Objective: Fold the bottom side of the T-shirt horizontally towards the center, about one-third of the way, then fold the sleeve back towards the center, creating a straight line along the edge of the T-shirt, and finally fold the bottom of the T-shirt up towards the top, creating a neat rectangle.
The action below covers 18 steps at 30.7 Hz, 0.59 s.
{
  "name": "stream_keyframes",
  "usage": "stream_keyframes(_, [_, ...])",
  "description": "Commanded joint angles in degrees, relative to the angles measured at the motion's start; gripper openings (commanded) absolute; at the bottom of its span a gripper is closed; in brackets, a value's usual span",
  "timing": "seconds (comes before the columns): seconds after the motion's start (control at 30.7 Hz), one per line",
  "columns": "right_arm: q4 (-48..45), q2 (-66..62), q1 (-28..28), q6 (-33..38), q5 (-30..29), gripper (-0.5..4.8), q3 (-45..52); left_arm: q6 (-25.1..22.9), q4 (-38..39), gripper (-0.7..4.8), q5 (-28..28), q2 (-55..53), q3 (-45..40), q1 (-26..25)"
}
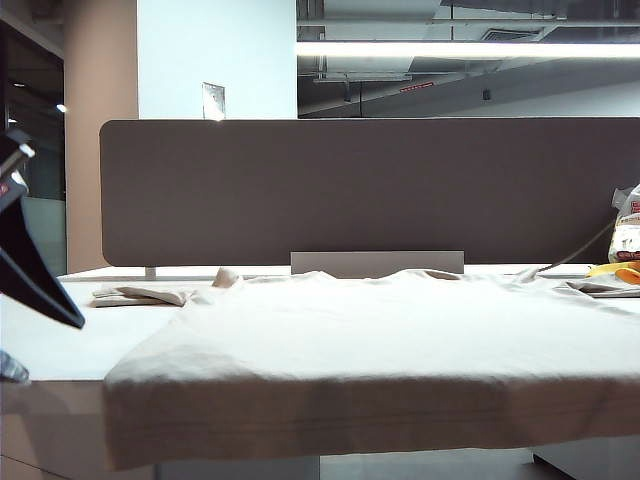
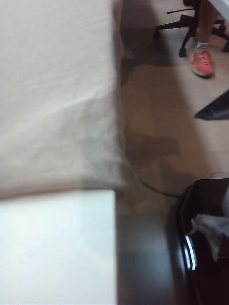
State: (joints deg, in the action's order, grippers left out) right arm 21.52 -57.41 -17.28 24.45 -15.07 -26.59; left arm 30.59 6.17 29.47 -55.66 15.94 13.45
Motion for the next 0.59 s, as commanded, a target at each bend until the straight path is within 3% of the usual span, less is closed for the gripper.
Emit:
stream_keyframes(0.03, [-0.85,-2.45,-0.04,0.0,-0.28,3.71,-0.11,0.7,-2.73,2.9,1.84,-3.43,0.35,0.11])
stream_keyframes(0.13, [-1.51,-4.26,-0.02,0.0,-0.28,3.74,-0.11,1.4,-5.7,3.24,2.82,-7.15,0.35,0.13])
stream_keyframes(0.39, [-4.0,-7.48,-0.17,-0.02,-0.31,3.81,-0.11,2.47,-16.35,3.28,5.2,-17.86,0.44,0.17])
stream_keyframes(0.59, [-4.72,-10.36,-0.2,-0.02,-1.07,3.8,-0.11,2.08,-18.32,3.28,5.57,-24.24,3.34,0.17])
